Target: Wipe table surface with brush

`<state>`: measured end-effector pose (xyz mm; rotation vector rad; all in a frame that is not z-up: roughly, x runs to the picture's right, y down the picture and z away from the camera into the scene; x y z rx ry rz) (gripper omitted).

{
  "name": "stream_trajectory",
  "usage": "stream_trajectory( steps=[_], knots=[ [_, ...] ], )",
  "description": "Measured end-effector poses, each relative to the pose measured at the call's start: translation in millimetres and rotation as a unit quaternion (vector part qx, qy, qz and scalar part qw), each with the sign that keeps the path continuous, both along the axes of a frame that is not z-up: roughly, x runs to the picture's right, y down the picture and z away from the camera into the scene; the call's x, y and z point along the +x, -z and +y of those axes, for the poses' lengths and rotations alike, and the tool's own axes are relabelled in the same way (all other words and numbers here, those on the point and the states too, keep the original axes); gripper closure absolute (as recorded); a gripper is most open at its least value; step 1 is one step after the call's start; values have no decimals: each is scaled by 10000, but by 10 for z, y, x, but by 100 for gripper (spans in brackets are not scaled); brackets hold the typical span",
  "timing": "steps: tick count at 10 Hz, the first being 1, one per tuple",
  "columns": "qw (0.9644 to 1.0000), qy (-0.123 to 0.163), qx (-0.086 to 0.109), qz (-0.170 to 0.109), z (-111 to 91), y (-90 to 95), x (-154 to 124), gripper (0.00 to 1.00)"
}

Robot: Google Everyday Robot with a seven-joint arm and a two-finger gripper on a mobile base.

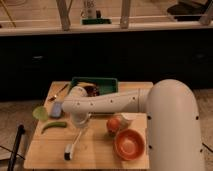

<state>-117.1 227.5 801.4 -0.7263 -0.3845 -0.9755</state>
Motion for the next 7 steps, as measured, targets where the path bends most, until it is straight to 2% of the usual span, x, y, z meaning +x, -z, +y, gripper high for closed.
stream_trajectory(
  steps=[2, 3, 5, 7],
  knots=[
    [9992, -264, 128, 275, -217, -189, 55, 100],
    [9988, -377, 140, 294, -272, -217, 49, 100],
    [9981, -596, 138, 6, -370, -201, -124, 100],
    [9966, -607, 3, -553, -313, -49, -480, 100]
  ],
)
